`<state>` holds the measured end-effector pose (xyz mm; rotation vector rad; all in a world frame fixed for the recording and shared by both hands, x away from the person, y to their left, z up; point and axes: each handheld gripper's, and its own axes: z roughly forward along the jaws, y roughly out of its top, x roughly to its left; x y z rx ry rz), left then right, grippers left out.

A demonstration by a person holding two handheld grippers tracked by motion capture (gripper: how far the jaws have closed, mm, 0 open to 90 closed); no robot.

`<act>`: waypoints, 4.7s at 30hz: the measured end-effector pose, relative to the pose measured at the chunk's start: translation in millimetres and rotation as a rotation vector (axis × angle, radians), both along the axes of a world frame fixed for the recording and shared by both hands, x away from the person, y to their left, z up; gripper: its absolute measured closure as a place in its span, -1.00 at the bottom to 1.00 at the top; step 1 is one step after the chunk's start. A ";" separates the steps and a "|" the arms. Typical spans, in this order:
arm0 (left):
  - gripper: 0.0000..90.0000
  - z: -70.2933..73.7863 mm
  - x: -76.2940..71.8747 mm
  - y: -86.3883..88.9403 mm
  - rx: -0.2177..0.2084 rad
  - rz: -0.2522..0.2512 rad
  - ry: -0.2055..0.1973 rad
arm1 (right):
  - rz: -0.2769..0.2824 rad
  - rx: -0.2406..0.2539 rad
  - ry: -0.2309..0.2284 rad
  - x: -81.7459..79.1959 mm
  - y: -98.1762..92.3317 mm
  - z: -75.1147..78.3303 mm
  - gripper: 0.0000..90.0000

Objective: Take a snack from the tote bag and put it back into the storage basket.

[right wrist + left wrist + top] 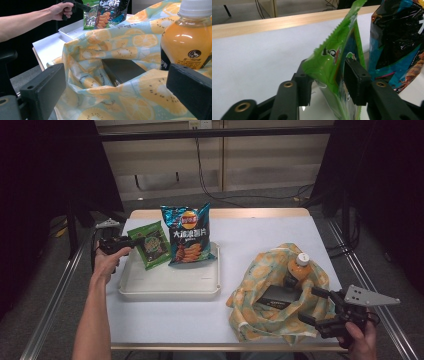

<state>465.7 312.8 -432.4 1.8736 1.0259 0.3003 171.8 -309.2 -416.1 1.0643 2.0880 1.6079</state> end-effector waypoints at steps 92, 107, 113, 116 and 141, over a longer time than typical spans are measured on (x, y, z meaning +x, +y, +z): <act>1.00 -32.2 -25.9 -28.5 0.296 -0.011 0.254 | 0.033 -0.002 0.020 3.8 4.7 -1.3 -0.94; 0.77 -23.3 -40.5 -27.0 0.256 -0.057 0.210 | 0.033 -0.006 0.019 4.0 5.0 -1.4 -0.94; 0.63 -14.7 -53.5 -17.4 0.149 -0.037 0.177 | 0.026 -0.008 0.024 4.0 4.0 -1.2 -0.93; 0.57 -12.3 -63.3 -14.5 0.111 -0.044 0.162 | 0.029 -0.011 0.019 4.0 3.7 -0.4 -0.93; -0.16 7.4 -155.6 14.3 0.036 0.006 -0.047 | 0.034 -0.068 0.017 12.8 12.2 4.7 -0.42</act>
